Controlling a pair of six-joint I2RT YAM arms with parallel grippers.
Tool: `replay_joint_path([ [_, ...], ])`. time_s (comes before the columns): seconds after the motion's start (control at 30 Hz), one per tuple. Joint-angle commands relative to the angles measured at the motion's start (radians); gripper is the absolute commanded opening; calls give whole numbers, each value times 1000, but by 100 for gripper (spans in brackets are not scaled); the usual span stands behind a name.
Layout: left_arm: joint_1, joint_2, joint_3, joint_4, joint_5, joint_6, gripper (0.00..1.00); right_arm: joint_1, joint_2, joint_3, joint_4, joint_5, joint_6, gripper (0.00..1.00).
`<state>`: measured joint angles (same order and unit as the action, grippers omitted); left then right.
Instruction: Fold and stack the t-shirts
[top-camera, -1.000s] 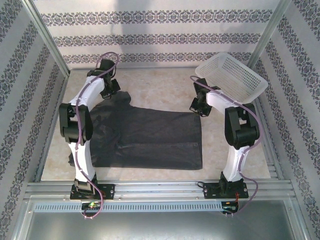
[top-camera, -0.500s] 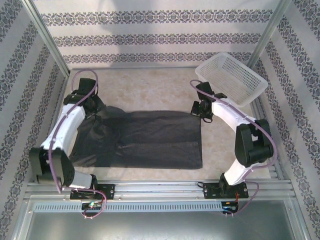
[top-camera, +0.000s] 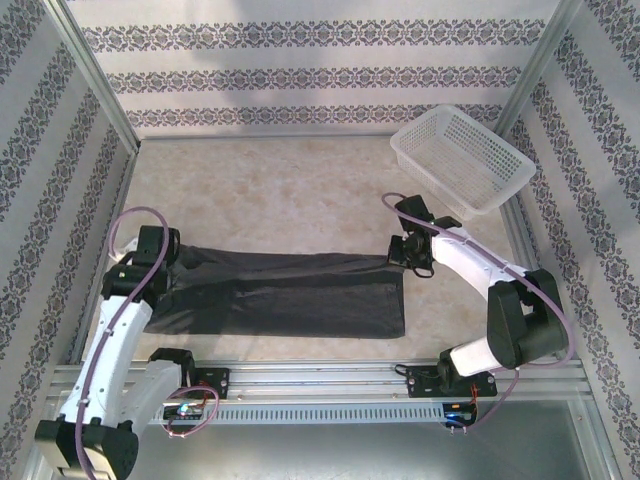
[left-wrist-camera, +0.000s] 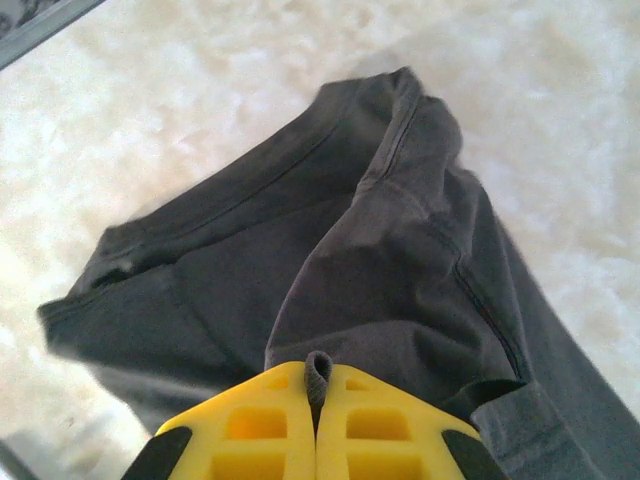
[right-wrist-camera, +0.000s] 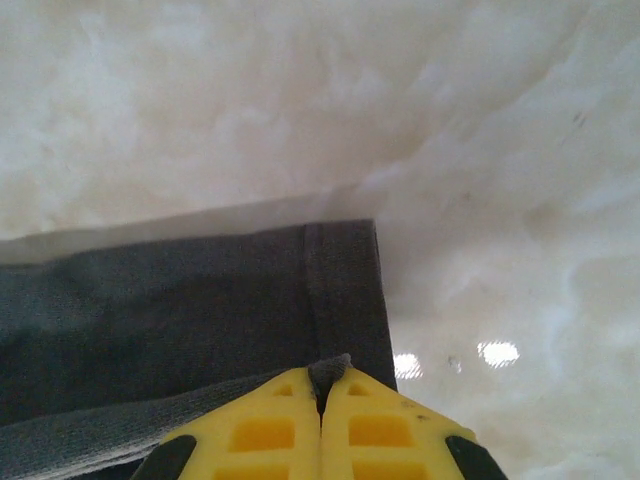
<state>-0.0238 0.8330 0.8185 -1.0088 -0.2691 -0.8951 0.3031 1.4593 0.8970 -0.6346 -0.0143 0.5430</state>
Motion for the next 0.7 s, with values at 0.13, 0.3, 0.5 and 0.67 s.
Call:
replay_joint_path([
  [0.13, 10, -56, -84, -103, -46, -119, 0, 31, -4, -39, -63, -23, -5, 0],
  [0.3, 10, -51, -100, -133, -70, -154, 0, 34, -43, -48, -96, 0, 3, 5],
  [0.5, 10, -39, -137, -104, -52, -163, 0, 35, -223, -74, -124, 77, 64, 23],
  [0.67, 10, -5, -140, -80, -62, -168, 0, 31, -241, -68, -63, 27, 180, 29],
])
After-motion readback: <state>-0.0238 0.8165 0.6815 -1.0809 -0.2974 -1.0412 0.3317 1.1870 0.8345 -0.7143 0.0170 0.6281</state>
